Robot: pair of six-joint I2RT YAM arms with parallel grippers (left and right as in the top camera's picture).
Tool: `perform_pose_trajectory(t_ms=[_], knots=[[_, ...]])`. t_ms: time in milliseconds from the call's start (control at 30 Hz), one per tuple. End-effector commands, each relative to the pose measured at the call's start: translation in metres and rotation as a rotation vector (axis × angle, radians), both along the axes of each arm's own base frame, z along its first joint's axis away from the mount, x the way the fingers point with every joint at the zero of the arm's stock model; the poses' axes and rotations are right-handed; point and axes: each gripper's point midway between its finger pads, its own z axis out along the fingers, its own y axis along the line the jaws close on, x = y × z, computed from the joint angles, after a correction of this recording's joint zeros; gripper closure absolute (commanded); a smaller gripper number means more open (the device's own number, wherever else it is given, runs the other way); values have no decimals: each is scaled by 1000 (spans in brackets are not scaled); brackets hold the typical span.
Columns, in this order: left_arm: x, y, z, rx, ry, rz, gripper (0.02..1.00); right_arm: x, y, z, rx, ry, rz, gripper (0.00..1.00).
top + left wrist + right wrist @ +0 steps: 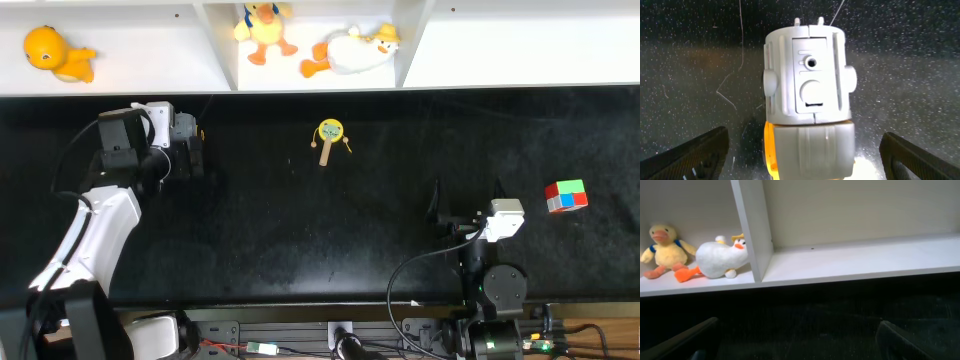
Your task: Store Toys
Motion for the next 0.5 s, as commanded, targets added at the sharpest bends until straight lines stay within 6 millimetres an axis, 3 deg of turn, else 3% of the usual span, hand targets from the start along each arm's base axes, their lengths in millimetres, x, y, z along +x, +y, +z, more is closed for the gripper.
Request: perform_pose_trajectory(t_ms=[33,167,300,500], knots=[[-1,1,-8,26,18,-15,40,0,-1,-4,4,1,-5,7],[0,1,-8,25,16,-17,80,0,-1,-4,4,1,-5,5],[1,1,-8,26,12,-17,310,0,-1,-4,4,1,-5,5],[1,1,-8,26,12,-17,505,0,-1,-4,4,1,-5,5]])
